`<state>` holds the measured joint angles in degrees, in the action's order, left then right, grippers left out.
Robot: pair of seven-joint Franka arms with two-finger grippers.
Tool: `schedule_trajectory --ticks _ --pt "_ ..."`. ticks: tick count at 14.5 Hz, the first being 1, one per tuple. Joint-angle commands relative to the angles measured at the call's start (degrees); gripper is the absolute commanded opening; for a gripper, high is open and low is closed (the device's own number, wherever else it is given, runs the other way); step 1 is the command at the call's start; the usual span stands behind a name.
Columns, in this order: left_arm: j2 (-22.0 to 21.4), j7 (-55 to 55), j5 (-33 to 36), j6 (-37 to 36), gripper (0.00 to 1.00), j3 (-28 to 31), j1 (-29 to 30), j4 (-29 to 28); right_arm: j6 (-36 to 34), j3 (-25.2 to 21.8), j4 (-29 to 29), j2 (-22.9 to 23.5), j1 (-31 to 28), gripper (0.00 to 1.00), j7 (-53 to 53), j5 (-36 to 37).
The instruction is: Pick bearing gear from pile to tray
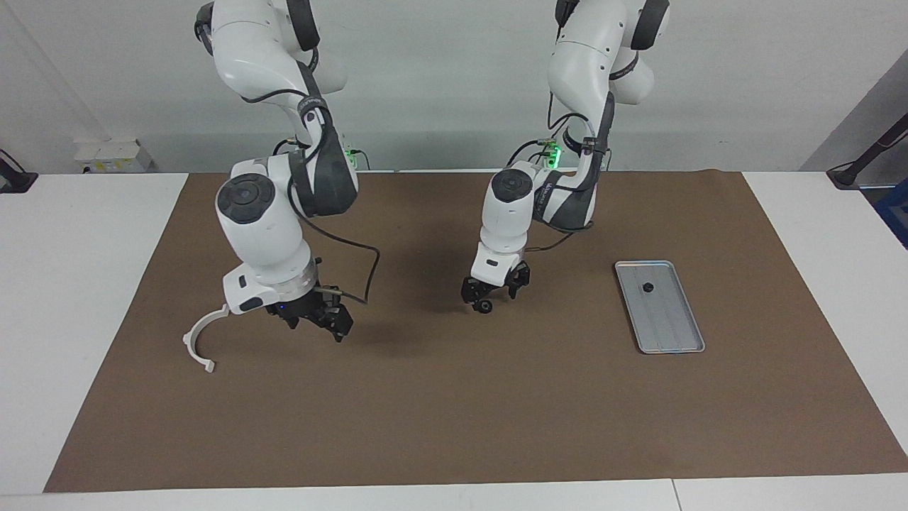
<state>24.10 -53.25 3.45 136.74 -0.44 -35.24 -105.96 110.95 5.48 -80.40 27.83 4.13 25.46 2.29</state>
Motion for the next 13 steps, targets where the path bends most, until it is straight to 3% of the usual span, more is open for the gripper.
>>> schedule_trajectory --ticks 1,8,10,11,13 --pt "0.7 -1.9 1.5 0.5 0.96 1.0 -1.2 0.9 -1.1 0.8 -1.4 -1.4 -1.8 1.0 -6.3 -0.5" --pt "3.7 -3.4 1.5 3.2 0.95 1.1 -2.8 0.9 -1.5 0.7 -1.5 -2.1 -4.1 1.0 -14.9 0.1" --pt "3.6 -3.4 1.6 3.0 0.89 1.1 -2.8 1.0 -1.4 0.3 -1.5 -2.5 -4.2 1.0 -19.2 0.1" --pt "3.6 -3.4 1.6 2.9 0.72 1.1 -2.8 1.0 -1.4 0.1 -1.9 -3.6 -4.4 1.0 -21.4 0.1" --pt "3.7 -3.1 1.7 2.9 0.26 1.1 -2.3 1.3 -1.4 0.1 -3.7 -6.1 -4.4 1.0 -22.9 0.2"
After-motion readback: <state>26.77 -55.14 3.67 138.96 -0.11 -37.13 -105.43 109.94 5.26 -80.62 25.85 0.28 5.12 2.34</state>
